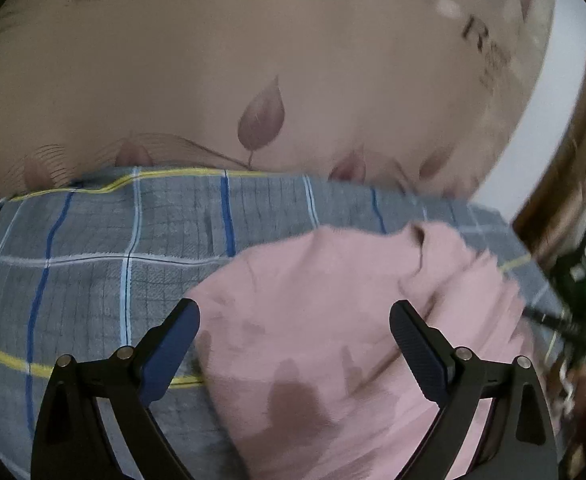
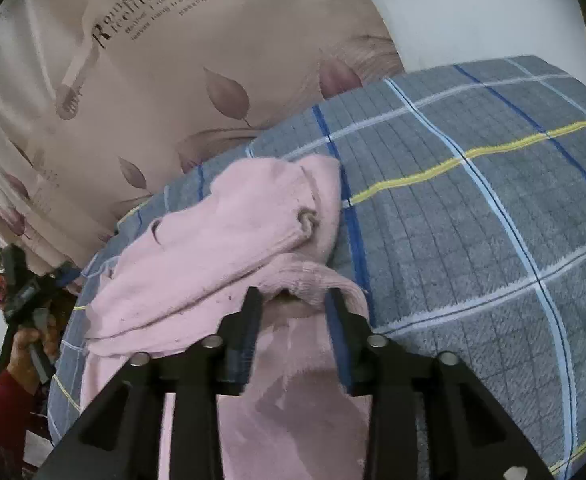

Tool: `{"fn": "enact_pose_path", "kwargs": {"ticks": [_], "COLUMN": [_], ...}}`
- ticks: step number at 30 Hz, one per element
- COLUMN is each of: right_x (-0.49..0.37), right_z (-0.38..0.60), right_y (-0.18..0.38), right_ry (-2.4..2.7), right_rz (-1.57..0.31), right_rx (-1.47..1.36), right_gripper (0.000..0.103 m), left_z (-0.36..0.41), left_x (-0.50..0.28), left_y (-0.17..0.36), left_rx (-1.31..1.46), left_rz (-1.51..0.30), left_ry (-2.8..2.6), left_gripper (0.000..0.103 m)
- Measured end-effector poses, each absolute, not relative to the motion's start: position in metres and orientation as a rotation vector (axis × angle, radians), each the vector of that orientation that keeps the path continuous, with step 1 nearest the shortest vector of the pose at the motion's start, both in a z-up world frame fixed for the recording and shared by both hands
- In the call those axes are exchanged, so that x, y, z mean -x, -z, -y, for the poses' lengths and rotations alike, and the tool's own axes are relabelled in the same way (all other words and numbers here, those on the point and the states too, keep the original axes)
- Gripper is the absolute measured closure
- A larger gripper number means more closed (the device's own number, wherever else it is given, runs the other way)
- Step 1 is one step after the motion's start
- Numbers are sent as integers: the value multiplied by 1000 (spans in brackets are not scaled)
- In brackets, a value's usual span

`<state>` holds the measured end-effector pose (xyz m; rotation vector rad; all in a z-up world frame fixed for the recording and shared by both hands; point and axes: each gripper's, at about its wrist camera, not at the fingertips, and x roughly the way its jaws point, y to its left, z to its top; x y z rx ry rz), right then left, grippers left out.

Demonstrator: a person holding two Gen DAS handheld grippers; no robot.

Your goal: Fold small clothes

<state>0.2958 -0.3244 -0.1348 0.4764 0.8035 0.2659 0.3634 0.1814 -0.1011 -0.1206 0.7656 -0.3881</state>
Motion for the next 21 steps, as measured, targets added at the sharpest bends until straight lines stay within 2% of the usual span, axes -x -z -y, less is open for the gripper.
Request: {"fn": "enact_pose_path", "kwargs": {"ticks": [10,11,12,13,14,15,17,21], "right_x": [-294,-294,-294,-294,-293,-293,-292,-291], "right_z": [321,322,323,323,324,324,325,328], "right_y": [136,137,137,137,137,137,137,138], "right_ry": [-298,-299,-299,-300,-301,-300,-299,-293], "right_rz": [-805,-806,-805,-804,-802,-800,-794,-788], "right_rx": [-487,-494,-498,-503,-507,-510,-517,-535], "right_gripper": [56,56,55,55,55,55,53,50], "left_z": [-178,-173,-168,-166,-166,-168,-178,-219], "left_x": [-385,-384,-383,-381,-380,-380,-379,-381], "left_y": [153,157,160,160,158,154,148,151], "left_rx": [-50,-78,-103,-88,-68,-52,5,196], "left_rz": [-924,-916,-908,-904,-893,-881,-851,-822], "left_ry": [328,310,315,329,308,281,226,140], "left_gripper": [8,15,38,44,56,79,87,88]}}
